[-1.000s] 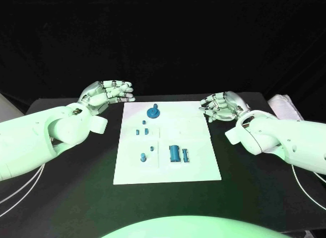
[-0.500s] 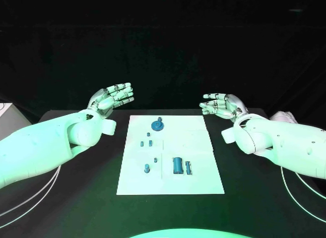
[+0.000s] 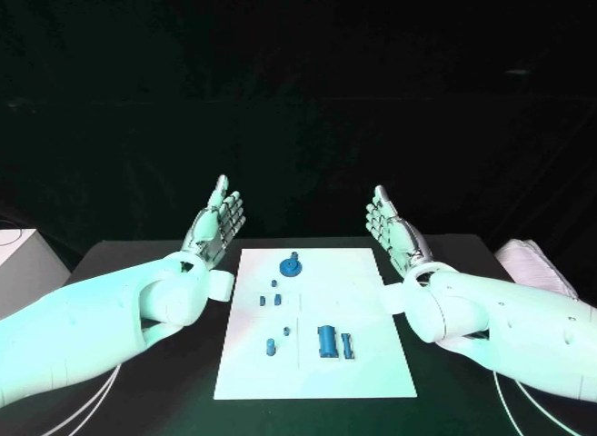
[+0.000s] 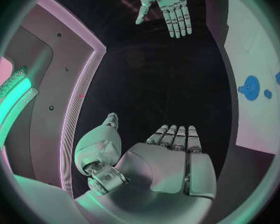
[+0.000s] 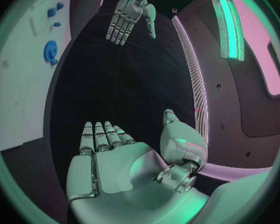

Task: Assemble the parts on the task board

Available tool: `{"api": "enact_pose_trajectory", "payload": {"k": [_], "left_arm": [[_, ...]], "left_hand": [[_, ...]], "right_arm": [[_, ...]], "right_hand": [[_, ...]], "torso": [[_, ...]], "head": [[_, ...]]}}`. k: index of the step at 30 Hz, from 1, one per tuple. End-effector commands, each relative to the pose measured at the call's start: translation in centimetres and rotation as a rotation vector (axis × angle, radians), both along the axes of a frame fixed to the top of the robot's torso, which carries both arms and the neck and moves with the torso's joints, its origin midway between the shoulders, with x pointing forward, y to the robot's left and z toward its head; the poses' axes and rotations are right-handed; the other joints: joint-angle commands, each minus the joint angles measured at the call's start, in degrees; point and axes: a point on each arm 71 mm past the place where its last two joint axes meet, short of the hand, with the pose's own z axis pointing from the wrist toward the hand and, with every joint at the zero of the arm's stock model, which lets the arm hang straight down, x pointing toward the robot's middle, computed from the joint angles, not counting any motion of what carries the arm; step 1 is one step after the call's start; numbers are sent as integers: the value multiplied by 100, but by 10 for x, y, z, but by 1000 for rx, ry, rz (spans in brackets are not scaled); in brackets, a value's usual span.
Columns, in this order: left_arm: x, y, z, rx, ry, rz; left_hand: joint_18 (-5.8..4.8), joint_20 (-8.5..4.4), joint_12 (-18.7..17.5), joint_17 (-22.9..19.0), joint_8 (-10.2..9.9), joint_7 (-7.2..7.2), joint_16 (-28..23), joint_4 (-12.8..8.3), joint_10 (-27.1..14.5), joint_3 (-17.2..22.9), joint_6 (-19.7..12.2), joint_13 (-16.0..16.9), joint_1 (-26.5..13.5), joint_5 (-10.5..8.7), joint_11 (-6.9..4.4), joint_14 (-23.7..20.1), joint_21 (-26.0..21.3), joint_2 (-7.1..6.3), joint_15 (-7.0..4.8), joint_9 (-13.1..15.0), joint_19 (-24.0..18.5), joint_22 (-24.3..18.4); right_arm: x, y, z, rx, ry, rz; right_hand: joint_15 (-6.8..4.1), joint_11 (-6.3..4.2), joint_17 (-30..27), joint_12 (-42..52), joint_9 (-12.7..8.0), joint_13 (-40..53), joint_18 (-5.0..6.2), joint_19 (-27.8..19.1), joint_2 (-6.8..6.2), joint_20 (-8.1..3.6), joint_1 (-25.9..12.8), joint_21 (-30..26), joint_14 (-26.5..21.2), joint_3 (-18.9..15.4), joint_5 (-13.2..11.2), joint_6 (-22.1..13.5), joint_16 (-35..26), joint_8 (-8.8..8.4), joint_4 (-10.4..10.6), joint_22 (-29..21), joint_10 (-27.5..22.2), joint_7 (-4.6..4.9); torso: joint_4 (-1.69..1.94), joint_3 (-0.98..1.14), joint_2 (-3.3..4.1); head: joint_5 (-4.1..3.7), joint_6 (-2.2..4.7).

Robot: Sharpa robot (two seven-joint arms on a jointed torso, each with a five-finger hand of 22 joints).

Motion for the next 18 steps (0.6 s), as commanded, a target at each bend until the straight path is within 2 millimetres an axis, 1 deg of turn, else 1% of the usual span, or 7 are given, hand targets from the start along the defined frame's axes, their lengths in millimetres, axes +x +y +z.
{"api": "enact_pose_trajectory", "payload": {"k": [1, 4, 8, 13, 18], "left_arm": [[-11, -2, 0, 65, -20, 157], [-21, -8, -2, 80, -15, 189], [-32, -15, -3, 97, -9, 222], [-38, -18, -3, 105, -6, 238], [-39, -19, -3, 106, -5, 240]], "left_hand": [[-117, -72, -79, -56, -75, -39, -104, -47, -249, -102, -216, -20, -1430, -66, -50, -221, -56, 40, -38, -77, -213, -21], [-117, -72, -79, -56, -75, -39, -104, -47, -249, -102, -216, -20, -1430, -66, -50, -221, -56, 40, -38, -77, -213, -21], [-117, -72, -79, -56, -75, -39, -104, -47, -249, -102, -216, -20, -1430, -66, -50, -221, -56, 40, -38, -77, -213, -21], [-117, -72, -79, -56, -75, -39, -104, -47, -249, -102, -216, -20, -1430, -66, -50, -221, -56, 40, -38, -77, -213, -21], [-117, -72, -79, -56, -75, -39, -104, -47, -249, -102, -216, -20, -1430, -66, -50, -221, -56, 40, -38, -77, -213, -21]], "right_arm": [[-6, -3, 2, 59, 2, -124], [-9, 0, 2, 73, 8, -132], [-9, 0, 2, 74, 9, -132], [-9, 0, 2, 74, 9, -132], [-9, 0, 2, 74, 9, -132]], "right_hand": [[-26, -34, -124, -53, -70, -62, -101, -378, 56, -54, -1132, -50, -379, -142, -76, -231, -88, -76, -40, -105, -464, -52], [-26, -34, -124, -53, -70, -62, -101, -378, 56, -54, -1132, -50, -379, -142, -76, -231, -88, -76, -40, -105, -464, -52], [-26, -34, -124, -53, -70, -62, -101, -378, 56, -54, -1132, -50, -379, -142, -76, -231, -88, -76, -40, -105, -464, -52], [-26, -34, -124, -53, -70, -62, -101, -378, 56, -54, -1132, -50, -379, -142, -76, -231, -88, -76, -40, -105, -464, -52], [-26, -34, -124, -53, -70, -62, -101, -378, 56, -54, -1132, -50, -379, -142, -76, -231, -88, -76, -40, -105, -464, -52]], "torso": [[3, 48, -87], [3, 54, -99], [3, 54, -99], [3, 54, -99], [3, 54, -99]], "head": [[11, 188], [13, 222], [13, 223], [13, 223], [13, 223]]}}
